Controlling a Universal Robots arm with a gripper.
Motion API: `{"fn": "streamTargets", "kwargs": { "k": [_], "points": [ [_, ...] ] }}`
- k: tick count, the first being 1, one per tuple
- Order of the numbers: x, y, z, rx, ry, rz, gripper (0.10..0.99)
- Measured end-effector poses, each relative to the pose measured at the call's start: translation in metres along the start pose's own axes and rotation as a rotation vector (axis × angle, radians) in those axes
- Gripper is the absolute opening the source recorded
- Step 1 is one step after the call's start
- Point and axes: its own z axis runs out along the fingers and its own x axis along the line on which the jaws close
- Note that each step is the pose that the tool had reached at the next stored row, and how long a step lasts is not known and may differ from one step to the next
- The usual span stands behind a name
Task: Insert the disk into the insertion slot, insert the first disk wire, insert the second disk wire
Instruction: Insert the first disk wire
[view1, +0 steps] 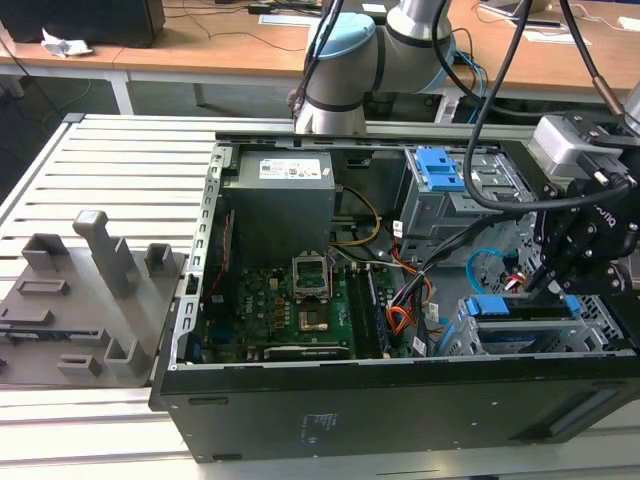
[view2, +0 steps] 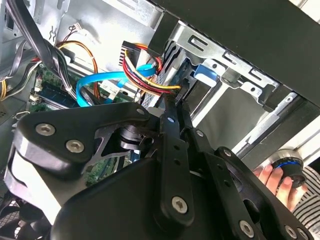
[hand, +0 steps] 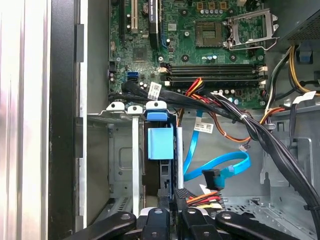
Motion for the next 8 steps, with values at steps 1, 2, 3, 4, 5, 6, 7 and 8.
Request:
{"fn": "streamTargets", "kwargs": {
  "k": [1,2,3,4,5,6,7,8],
  "points": [
    [0.0000,-0.0001,0.0008,0.000,0.0003,0.000,0.161],
    [-0.0001,-0.0001,0.0011,0.000,0.0003,0.000,0.161],
    [0.0000,-0.0001,0.0013,0.000,0.0001,0.000,0.161],
    [-0.0001,-0.0001,0.0015,0.000,-0.0003,0.000,0.161],
    [-0.0001,-0.0002,0.0015,0.000,-0.0001,0.000,0.161],
    [-0.0001,-0.0002,0.0022,0.000,0.0004,0.000,0.161],
    [-0.0001,-0.0002,0.0028,0.000,0.0008,0.000,0.161],
    [-0.0001,-0.0002,0.0028,0.000,0.0007,0.000,0.161]
  ]
}}
